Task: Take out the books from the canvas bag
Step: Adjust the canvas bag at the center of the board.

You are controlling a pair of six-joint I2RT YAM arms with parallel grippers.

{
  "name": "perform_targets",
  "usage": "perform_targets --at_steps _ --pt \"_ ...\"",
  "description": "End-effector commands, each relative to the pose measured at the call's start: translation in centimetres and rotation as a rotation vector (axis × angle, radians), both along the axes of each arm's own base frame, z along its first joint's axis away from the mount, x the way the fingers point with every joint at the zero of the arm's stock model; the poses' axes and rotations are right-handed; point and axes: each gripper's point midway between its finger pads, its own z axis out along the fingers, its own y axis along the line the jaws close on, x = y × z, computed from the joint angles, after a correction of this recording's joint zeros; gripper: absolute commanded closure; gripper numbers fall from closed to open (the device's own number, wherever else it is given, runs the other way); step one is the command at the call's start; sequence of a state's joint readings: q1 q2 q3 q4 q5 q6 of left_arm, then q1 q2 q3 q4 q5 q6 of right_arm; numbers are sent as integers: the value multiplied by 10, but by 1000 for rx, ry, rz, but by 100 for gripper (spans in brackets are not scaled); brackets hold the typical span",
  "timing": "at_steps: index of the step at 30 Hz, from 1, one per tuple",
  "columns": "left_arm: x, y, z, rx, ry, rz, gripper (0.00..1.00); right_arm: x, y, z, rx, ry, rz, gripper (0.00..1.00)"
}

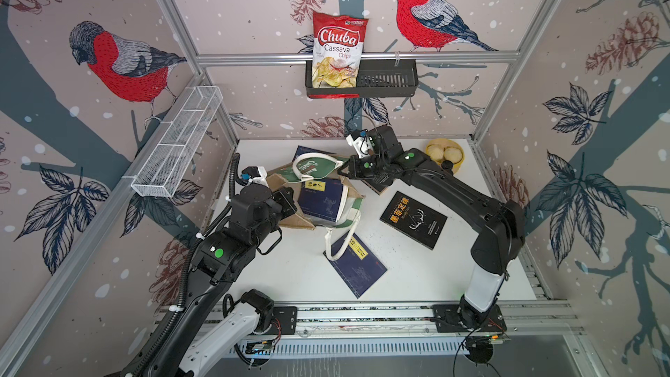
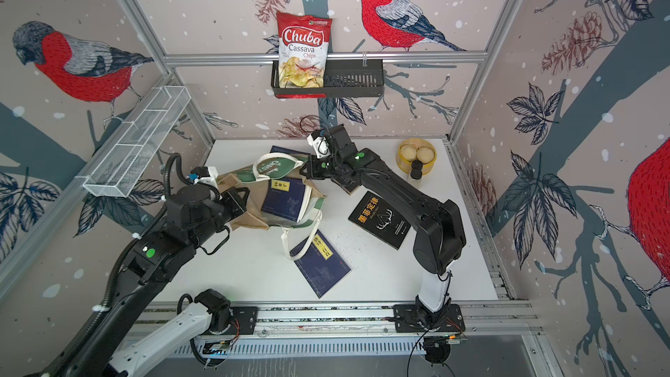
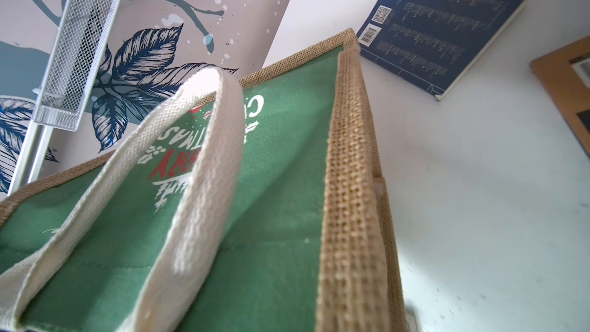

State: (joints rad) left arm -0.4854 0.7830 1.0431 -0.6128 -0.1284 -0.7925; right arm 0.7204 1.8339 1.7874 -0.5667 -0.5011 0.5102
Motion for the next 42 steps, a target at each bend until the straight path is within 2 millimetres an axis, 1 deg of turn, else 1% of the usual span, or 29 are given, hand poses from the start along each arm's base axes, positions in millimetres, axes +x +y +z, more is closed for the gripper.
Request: perform_targets --at_steps 1,4,6,8,10,12,14,16,18,21,23,25,26,27,28,31,33,36,40,42 --pt "-11 -3 -12 31 80 -50 100 -32 -19 -7 -118 153 65 100" --pt "-16 0 -26 10 122 -30 100 -36 -21 5 -142 194 76 100" --pt "-17 1 -40 -30 142 -30 100 -34 -18 10 -153 210 75 100" --pt "-17 2 -55 -107 183 -29 100 -29 -17 13 -169 222 68 100" --pt "-17 4 -66 -181 218 -28 100 -24 -19 11 -195 239 49 100" --pt "-18 7 -77 -221 257 -34 100 -26 -20 2 -216 288 51 100" --pt "-17 13 -84 -221 287 -38 100 -27 -23 -12 -256 316 48 100" --pt "-14 17 -86 -196 292 -44 100 -23 -24 -24 -281 321 44 100" --pt "-11 19 -83 -179 292 -59 100 -19 -23 -35 -293 327 48 100" --pt "-6 17 -83 -156 322 -86 100 -5 -23 -53 -317 335 27 100" --pt "-4 17 -91 -142 363 -89 100 8 -25 -64 -333 340 -6 99" --pt "-3 17 -98 -135 383 -95 100 19 -25 -70 -332 337 -39 92" --pt "-2 17 -98 -135 384 -96 100 25 -25 -69 -327 328 -56 85" --pt "0 17 -98 -136 379 -99 100 30 -25 -68 -319 321 -72 74" --pt "2 17 -96 -139 371 -98 100 34 -24 -64 -304 313 -85 67" --pt "7 18 -91 -157 350 -99 100 43 -25 -40 -259 264 -124 57" --pt "10 19 -90 -176 345 -102 100 45 -28 -25 -236 235 -139 55" --pt "14 21 -89 -225 346 -96 100 41 -42 -5 -238 219 -187 54" --pt "20 20 -85 -293 332 -100 100 20 -63 20 -269 220 -243 52" --pt "23 18 -84 -300 327 -109 100 5 -66 31 -277 215 -256 52"
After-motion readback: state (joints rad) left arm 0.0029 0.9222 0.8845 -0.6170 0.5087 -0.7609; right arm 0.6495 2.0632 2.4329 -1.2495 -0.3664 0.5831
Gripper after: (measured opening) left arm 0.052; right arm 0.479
